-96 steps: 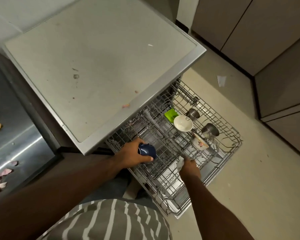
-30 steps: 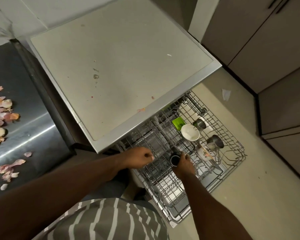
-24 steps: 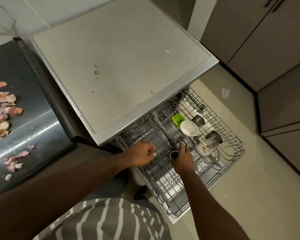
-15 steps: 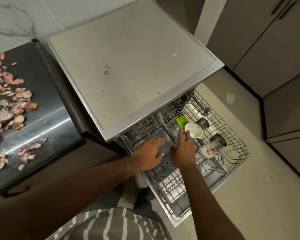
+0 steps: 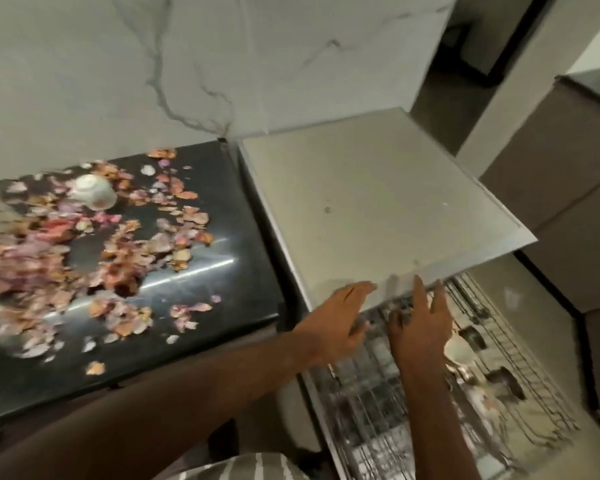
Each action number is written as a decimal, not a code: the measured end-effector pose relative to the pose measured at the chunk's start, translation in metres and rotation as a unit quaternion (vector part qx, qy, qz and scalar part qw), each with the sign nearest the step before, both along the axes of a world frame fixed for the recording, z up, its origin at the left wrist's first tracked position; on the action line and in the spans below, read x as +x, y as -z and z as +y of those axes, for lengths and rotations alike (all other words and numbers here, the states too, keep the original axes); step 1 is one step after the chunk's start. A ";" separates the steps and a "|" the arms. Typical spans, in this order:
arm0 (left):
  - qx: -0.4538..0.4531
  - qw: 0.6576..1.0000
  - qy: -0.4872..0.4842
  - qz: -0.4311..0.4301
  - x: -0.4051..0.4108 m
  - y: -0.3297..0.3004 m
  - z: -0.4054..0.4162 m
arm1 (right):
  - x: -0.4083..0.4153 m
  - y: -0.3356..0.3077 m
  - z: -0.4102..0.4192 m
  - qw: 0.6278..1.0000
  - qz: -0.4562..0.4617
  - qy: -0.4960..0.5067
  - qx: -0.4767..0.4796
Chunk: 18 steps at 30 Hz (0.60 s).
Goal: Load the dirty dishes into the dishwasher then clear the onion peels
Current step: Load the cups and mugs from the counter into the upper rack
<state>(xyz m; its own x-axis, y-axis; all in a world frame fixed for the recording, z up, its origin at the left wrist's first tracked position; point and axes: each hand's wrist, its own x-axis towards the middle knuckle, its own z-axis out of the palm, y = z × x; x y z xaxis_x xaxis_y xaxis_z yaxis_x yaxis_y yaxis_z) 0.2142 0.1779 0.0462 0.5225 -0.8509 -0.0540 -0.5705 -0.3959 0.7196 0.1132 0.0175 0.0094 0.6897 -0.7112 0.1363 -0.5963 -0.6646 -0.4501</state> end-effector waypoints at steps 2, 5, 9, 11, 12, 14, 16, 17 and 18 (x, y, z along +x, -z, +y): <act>-0.021 0.999 -0.033 -0.016 0.020 -0.008 0.033 | 0.026 -0.013 0.027 0.999 -0.011 -0.021 -0.022; -0.046 0.993 -0.107 -0.026 0.051 -0.014 0.091 | 0.073 -0.031 0.079 0.995 -0.051 -0.080 -0.032; -0.061 0.982 -0.175 -0.042 0.081 -0.011 0.163 | 0.129 -0.044 0.147 0.984 -0.091 -0.152 -0.020; -0.067 0.975 -0.208 -0.050 0.093 -0.010 0.199 | 0.153 -0.048 0.181 0.976 -0.100 -0.191 -0.022; -0.069 0.971 -0.223 -0.048 0.097 -0.009 0.213 | 0.162 -0.048 0.195 0.973 -0.098 -0.206 -0.021; -0.067 0.963 -0.259 -0.035 0.104 -0.006 0.244 | 0.177 -0.046 0.226 0.965 -0.085 -0.248 -0.012; -0.063 0.955 -0.290 -0.027 0.111 -0.004 0.267 | 0.190 -0.044 0.251 0.950 -0.076 -0.303 -0.010; -0.061 0.952 -0.300 -0.025 0.114 -0.001 0.275 | 0.194 -0.042 0.260 0.944 -0.066 -0.324 -0.012; -0.062 0.948 -0.310 -0.026 0.118 0.001 0.283 | 0.199 -0.040 0.267 0.938 -0.053 -0.342 -0.016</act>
<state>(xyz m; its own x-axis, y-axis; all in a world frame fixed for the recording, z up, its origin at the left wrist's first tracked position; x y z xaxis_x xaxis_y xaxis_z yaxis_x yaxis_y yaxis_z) 0.3326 0.4611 0.0450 0.9241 -0.3765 0.0656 -0.2906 -0.5807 0.7605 0.3119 0.2847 0.0496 0.9644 -0.1018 0.2439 0.0216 -0.8895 -0.4565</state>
